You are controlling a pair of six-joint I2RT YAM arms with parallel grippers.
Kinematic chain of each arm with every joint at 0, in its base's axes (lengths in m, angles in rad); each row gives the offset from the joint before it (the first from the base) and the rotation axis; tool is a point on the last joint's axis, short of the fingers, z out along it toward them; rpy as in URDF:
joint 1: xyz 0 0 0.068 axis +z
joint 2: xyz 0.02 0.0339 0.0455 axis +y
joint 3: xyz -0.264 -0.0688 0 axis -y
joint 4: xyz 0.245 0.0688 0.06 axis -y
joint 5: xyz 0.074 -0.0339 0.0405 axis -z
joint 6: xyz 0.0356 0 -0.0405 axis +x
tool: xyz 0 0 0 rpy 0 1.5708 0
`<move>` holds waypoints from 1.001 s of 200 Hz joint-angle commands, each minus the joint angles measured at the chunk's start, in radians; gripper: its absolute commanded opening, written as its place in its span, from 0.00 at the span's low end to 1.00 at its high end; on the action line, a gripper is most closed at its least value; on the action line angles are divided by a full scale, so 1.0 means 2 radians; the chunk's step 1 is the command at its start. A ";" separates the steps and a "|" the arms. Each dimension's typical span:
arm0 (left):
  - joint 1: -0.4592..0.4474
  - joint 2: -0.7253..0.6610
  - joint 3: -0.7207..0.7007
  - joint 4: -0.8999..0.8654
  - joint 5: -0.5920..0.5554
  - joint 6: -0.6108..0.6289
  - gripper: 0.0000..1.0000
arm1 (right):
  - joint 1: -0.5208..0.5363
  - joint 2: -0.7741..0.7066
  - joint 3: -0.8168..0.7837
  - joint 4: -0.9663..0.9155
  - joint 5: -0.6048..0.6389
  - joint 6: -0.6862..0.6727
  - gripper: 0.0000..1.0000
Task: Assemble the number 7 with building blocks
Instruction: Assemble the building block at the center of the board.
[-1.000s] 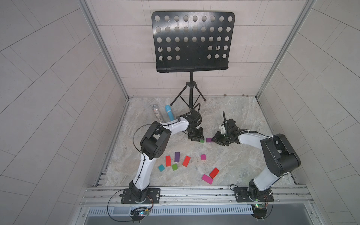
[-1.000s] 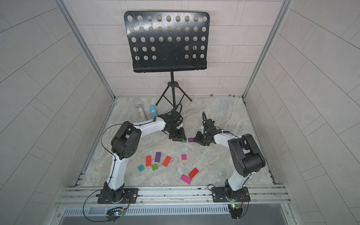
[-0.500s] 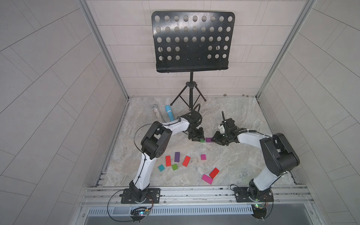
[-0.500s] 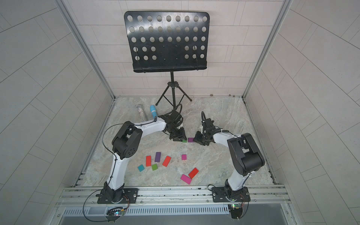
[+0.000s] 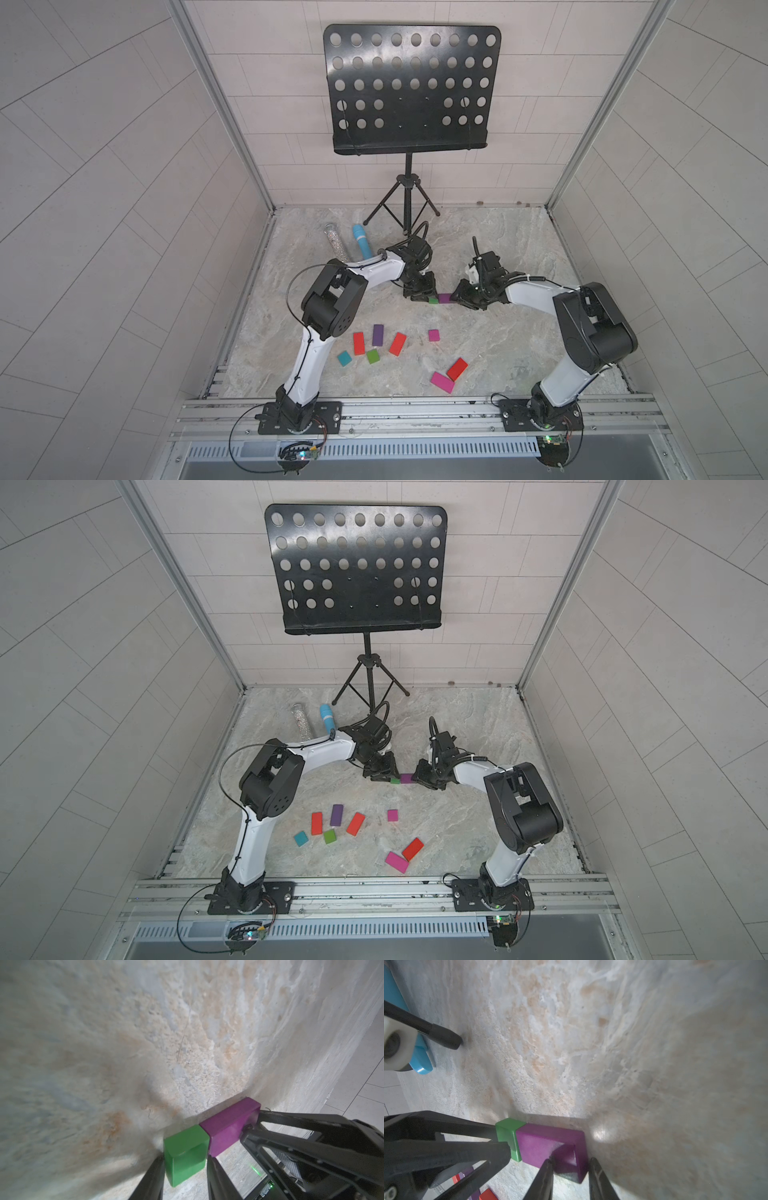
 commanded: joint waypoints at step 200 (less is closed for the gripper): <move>0.003 -0.014 0.009 -0.023 -0.034 0.016 0.61 | 0.010 -0.038 0.013 -0.062 0.062 -0.002 0.64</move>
